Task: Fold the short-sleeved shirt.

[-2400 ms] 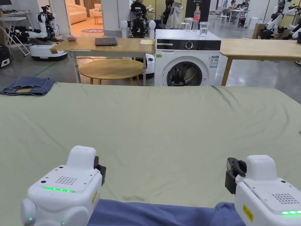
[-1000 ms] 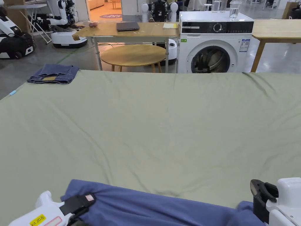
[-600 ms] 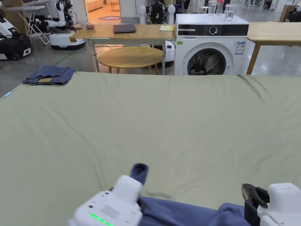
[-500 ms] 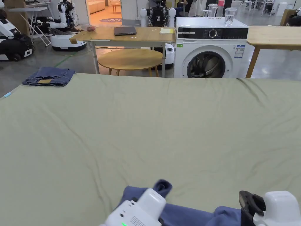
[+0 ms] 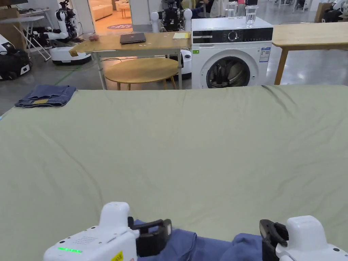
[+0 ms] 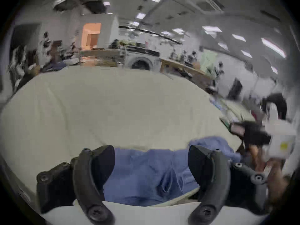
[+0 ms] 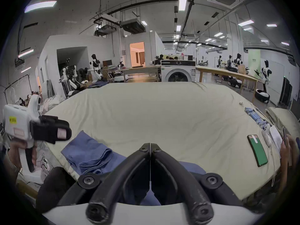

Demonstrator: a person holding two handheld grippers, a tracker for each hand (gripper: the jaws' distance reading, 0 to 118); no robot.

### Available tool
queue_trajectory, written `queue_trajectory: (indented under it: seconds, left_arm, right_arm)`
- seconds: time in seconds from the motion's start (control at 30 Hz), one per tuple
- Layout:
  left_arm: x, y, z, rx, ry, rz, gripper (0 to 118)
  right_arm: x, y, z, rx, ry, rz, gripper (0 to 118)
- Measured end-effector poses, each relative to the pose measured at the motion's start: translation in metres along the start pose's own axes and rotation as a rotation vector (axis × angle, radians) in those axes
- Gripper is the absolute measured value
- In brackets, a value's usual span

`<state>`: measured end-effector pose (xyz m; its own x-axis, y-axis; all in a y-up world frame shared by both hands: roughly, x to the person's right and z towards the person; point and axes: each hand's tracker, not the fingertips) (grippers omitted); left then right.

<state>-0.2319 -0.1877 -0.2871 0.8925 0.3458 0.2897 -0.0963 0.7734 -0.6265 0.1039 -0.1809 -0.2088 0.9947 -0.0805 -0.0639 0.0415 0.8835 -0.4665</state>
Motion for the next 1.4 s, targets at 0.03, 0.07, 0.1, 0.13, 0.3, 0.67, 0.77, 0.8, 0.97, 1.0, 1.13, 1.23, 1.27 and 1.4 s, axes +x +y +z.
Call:
queue_trajectory:
  seconds: [0.03,0.07,0.1,0.13,0.3,0.67,0.77,0.8,0.97,1.0,1.13,1.23,1.27,1.4]
  left_arm:
    - [-0.008,-0.001,-0.006,-0.036,0.019,0.059,77]
    - [-0.017,-0.005,-0.015,-0.11,-0.005,0.118,32]
    - [-0.021,-0.01,-0.023,-0.152,-0.055,0.151,2]
    - [-0.017,-0.018,-0.032,-0.175,-0.095,0.148,0]
    - [0.019,-0.061,-0.065,-0.31,-0.179,0.065,0]
    - [0.019,-0.038,-0.024,-0.163,-0.148,0.002,0]
    - [-0.022,-0.016,0.007,-0.06,-0.065,0.066,0]
    - [-0.05,-0.011,0.011,-0.043,-0.05,0.132,15]
    - [-0.123,-0.028,0.002,-0.147,-0.194,0.509,118]
    - [-0.133,-0.036,-0.004,-0.171,-0.239,0.598,118]
    - [-0.157,-0.093,-0.05,-0.195,-0.508,0.927,118]
    - [-0.122,-0.081,-0.05,-0.136,-0.511,0.86,118]
    - [-0.118,-0.082,-0.055,-0.134,-0.507,0.864,118]
    - [-0.104,-0.08,-0.055,-0.146,-0.284,0.926,11]
  right_arm:
    - [-0.001,0.0,0.0,-0.001,0.004,-0.003,0]
    - [-0.002,-0.001,-0.001,-0.004,0.012,-0.007,0]
    - [-0.003,-0.001,-0.001,-0.006,0.015,-0.01,0]
    - [-0.003,-0.002,-0.001,-0.007,0.016,-0.01,0]
    - [-0.001,-0.006,-0.002,-0.018,0.015,-0.011,0]
    - [-0.006,-0.001,-0.003,-0.04,0.0,0.024,0]
    - [-0.013,-0.001,-0.008,-0.041,0.018,0.025,0]
    - [-0.017,-0.001,-0.012,-0.045,0.024,0.026,0]
    - [-0.035,-0.001,-0.019,-0.056,0.058,0.043,0]
    - [-0.038,-0.001,-0.019,-0.055,0.062,0.045,0]
    - [-0.04,-0.003,-0.022,-0.061,0.072,0.038,0]
    - [-0.037,-0.003,-0.022,-0.066,0.063,0.041,0]
    - [-0.034,-0.003,-0.022,-0.065,0.059,0.037,0]
    - [-0.026,-0.004,-0.022,-0.07,0.046,0.013,0]
